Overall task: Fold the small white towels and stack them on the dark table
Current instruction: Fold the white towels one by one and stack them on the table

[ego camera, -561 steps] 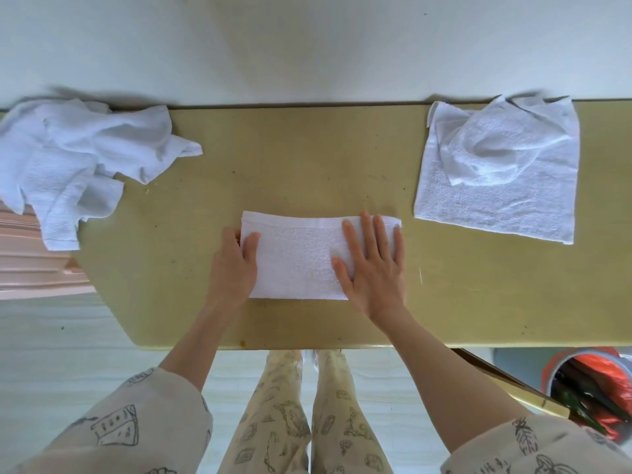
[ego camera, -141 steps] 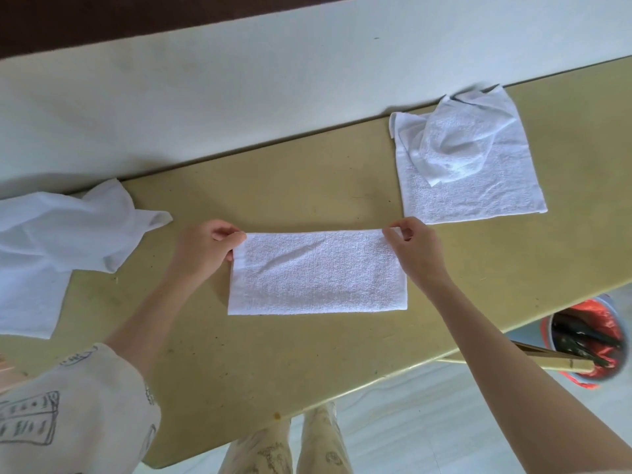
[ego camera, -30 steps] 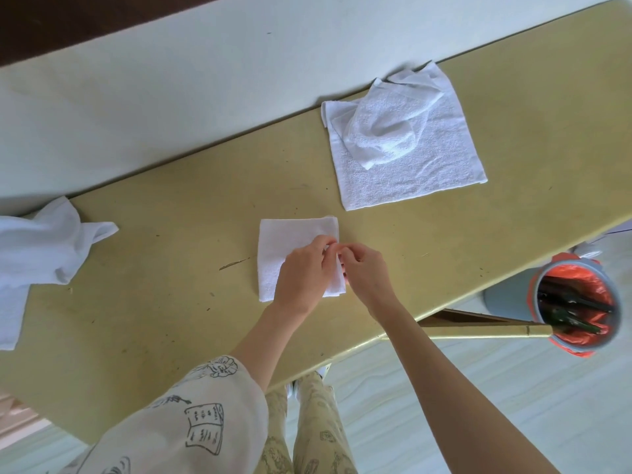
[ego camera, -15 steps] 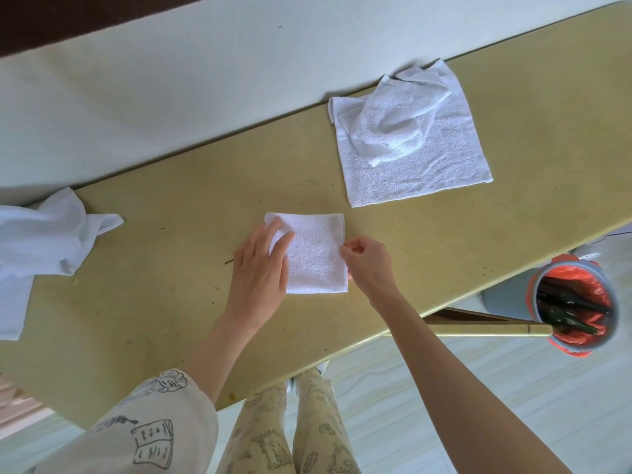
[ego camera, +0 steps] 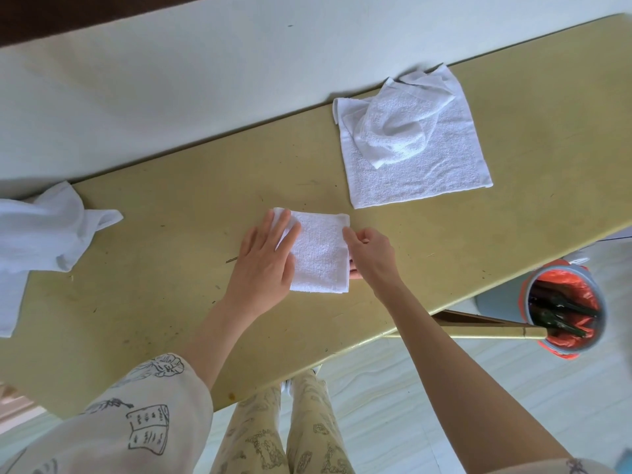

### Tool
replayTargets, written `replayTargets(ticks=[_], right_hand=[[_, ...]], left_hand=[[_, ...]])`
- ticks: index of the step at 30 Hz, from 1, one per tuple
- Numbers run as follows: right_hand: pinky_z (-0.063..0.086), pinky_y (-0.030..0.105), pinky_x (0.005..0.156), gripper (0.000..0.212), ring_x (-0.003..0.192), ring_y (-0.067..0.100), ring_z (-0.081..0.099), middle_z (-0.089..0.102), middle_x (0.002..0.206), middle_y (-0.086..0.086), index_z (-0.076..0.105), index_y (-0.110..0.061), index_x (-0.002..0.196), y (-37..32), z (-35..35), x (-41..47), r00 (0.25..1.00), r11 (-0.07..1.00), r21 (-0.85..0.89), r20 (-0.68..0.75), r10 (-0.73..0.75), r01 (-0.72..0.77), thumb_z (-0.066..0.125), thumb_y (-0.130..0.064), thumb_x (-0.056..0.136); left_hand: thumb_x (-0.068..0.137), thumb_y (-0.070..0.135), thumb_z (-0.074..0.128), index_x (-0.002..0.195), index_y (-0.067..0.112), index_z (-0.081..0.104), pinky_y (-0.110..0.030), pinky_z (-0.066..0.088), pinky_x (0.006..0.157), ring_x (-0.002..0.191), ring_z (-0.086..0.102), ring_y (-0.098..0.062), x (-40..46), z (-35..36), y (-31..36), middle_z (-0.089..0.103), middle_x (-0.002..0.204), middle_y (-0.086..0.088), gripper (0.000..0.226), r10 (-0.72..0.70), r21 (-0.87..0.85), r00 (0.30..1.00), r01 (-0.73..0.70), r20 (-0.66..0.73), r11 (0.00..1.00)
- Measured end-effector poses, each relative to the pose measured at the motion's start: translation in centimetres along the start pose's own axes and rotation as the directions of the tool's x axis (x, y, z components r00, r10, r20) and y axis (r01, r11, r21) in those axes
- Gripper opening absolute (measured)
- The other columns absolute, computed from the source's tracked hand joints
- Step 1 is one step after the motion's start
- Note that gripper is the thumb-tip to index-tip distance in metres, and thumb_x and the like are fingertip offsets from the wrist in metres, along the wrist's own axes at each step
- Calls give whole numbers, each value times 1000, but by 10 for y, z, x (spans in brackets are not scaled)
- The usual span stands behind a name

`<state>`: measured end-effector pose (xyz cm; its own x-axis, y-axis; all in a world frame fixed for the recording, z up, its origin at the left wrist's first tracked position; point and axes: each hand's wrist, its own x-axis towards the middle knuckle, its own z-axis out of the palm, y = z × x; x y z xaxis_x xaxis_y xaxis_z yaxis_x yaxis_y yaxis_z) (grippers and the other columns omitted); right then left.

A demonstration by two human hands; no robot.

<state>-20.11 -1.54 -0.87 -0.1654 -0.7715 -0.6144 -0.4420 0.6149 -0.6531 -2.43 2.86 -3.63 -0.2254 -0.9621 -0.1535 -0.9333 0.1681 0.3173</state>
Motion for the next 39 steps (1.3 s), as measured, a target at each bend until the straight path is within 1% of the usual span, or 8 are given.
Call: replayTargets(ticks=[3,8,12,22,29,33,36,39], right_hand=[[56,49,74,33,73,27,62,55,67,1,47,-18,68,-7,3,4,998,988,-140,-28,-62,58,49,-42,90],[51,41,81,18,89,24,61,66,97,6,59,-12,96,-13,5,7,992,948,-303,-42,-116,98,47,-25,93],[47,37,74,17,84,24,58,63,94,7,56,-10,100,-13,7,6,989,925,-362,-42,-142,117,43,-21,95],[39,33,62,9,74,24,53,56,78,5,47,-14,90,-15,8,4,984,910,-396,-76,-164,121,40,-18,95],[49,36,80,22,87,20,58,58,92,1,53,-10,103,-6,3,-10,998,973,-223,-20,-67,61,53,-28,92],[52,37,80,21,79,21,57,58,78,0,59,-5,102,8,-2,-21,997,993,-104,35,65,-61,59,-21,88],[54,43,84,9,67,18,58,57,67,0,62,-8,89,12,-4,-23,992,992,-22,39,123,-122,63,-15,84],[55,41,83,5,65,18,59,61,67,4,62,-11,81,13,-4,-25,993,993,8,19,117,-117,66,-13,81]], left_hand=[[91,23,28,139,16,37,-45,29,108,142,18,-29,-2,-1,0,26,153,-6,49,-11,-18,1000,11,5,1000],[90,31,30,137,19,38,-46,33,104,141,18,-32,-14,-2,0,25,152,-6,49,-48,-47,999,49,25,998],[91,36,34,139,20,36,-45,32,105,141,18,-31,-21,0,0,22,154,-7,50,-40,-46,999,42,34,998],[91,39,28,142,22,33,-43,30,106,143,13,-27,-20,0,-2,15,156,-4,54,-40,-49,998,42,51,998],[90,44,15,147,27,17,-38,11,113,145,-3,-22,-20,2,-4,-4,157,4,60,-39,-38,992,44,119,998],[88,46,9,148,28,8,-35,2,115,144,-10,-19,-21,1,-4,-14,156,6,63,-36,-47,988,44,150,998],[85,55,8,147,33,-4,-34,-4,115,142,-20,-14,-20,-1,-6,-22,154,7,67,-29,-68,982,42,187,997],[80,69,15,143,39,-15,-30,-12,113,139,-29,-13,-22,-3,-11,-30,151,6,76,36,-84,974,-17,225,996]])
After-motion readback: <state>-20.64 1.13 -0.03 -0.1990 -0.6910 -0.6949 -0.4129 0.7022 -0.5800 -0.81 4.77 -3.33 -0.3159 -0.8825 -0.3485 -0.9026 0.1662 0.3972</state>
